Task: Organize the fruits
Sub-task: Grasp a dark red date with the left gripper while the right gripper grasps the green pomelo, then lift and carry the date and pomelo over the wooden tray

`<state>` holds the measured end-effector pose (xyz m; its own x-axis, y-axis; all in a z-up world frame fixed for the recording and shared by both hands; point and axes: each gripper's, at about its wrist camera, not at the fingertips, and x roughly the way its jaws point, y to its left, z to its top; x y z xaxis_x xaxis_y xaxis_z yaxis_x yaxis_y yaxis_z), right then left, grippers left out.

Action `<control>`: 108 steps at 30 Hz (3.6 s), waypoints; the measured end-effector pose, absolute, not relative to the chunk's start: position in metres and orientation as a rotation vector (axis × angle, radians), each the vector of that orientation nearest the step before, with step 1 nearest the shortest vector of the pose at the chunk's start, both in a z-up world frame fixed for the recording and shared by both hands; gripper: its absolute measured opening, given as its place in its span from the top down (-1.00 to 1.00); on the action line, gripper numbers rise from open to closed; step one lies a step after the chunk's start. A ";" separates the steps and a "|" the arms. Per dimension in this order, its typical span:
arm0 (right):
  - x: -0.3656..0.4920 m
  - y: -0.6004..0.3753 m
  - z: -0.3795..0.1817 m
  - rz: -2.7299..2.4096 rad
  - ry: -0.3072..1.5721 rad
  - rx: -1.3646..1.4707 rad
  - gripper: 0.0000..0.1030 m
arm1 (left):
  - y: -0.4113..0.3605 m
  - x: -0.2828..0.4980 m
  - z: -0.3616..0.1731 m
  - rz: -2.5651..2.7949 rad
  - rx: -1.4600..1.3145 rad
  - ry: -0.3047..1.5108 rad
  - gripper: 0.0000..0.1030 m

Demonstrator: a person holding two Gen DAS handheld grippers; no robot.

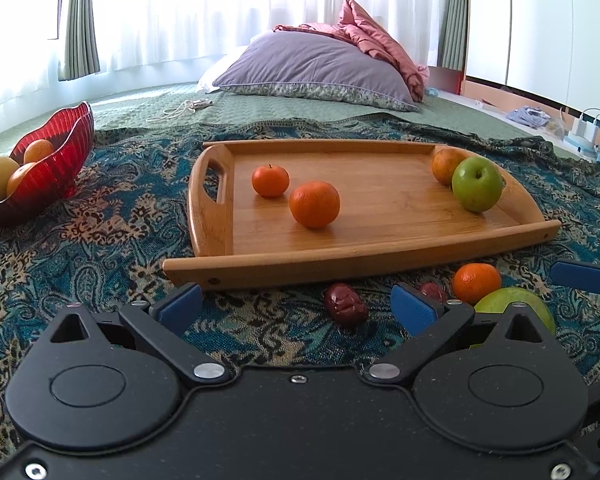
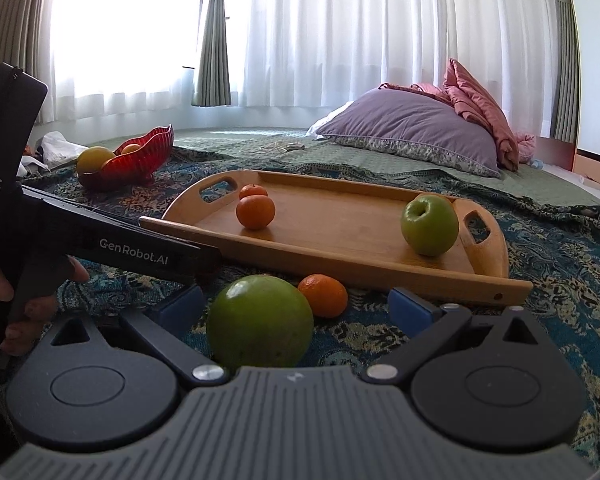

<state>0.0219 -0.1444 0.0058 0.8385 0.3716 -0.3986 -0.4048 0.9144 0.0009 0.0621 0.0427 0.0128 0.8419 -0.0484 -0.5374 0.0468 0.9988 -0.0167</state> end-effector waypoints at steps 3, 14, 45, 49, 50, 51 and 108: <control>0.024 -0.143 0.003 0.403 0.419 -0.088 -1.00 | 0.042 0.064 0.011 -0.049 -0.002 0.578 -0.96; 0.023 -0.143 0.001 0.417 0.422 -0.096 -0.92 | 0.041 0.071 0.005 -0.034 -0.014 0.631 -0.96; 0.019 -0.135 -0.008 0.474 0.410 -0.168 -0.37 | 0.027 0.065 0.006 -0.122 0.015 0.606 0.21; 0.020 -0.136 -0.010 0.474 0.418 -0.161 -0.33 | 0.024 0.068 0.006 -0.135 0.009 0.612 0.43; 0.021 -0.137 -0.010 0.475 0.418 -0.159 -0.33 | 0.024 0.069 0.007 -0.139 0.004 0.616 0.47; 0.021 -0.137 -0.010 0.476 0.418 -0.158 -0.33 | 0.023 0.070 0.007 -0.145 -0.002 0.621 0.50; 0.262 -0.187 0.069 0.201 0.680 0.004 -0.18 | 0.071 0.266 0.065 0.017 -0.139 0.727 0.61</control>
